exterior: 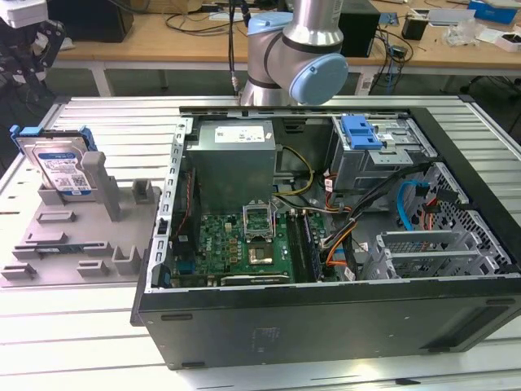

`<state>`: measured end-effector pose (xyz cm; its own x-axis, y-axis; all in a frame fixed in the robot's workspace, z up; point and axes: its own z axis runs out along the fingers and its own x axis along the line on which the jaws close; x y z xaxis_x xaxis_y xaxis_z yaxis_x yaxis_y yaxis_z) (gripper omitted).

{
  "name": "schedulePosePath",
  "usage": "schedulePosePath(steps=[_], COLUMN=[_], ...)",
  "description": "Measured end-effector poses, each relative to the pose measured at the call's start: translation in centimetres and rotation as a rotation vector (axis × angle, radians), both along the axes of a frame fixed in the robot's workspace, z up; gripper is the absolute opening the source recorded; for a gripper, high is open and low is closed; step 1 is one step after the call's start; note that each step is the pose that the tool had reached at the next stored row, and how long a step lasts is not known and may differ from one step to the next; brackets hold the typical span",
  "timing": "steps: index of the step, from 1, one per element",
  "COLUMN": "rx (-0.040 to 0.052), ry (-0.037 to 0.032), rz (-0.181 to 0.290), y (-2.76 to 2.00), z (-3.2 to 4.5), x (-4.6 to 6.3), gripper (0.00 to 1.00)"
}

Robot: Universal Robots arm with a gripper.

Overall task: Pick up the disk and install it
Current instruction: 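Pick up the disk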

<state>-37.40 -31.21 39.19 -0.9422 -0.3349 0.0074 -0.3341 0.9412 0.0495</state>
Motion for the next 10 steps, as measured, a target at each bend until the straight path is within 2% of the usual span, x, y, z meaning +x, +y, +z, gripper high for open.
schedulePosePath(steps=[2, 3, 4, 5, 6, 10], rx=[0.0, 0.0, 0.0, 0.0, 0.0001, -0.0001], ry=[0.0016, 0.004, 0.0053, 0.006, 0.0071, 0.0101], rz=[0.023, 0.06, 0.077, 0.087, 0.101, 0.173], y=[0.02, 0.04, 0.06, 0.06, 0.07, 0.09], z=[0.0, -0.01, -0.01, -0.02, -0.02, -0.04], x=[-0.01, -0.02, -0.03, -0.04, -0.04, -0.05], gripper=[0.24, 0.36, 0.42, 0.42, 0.48, 0.48])
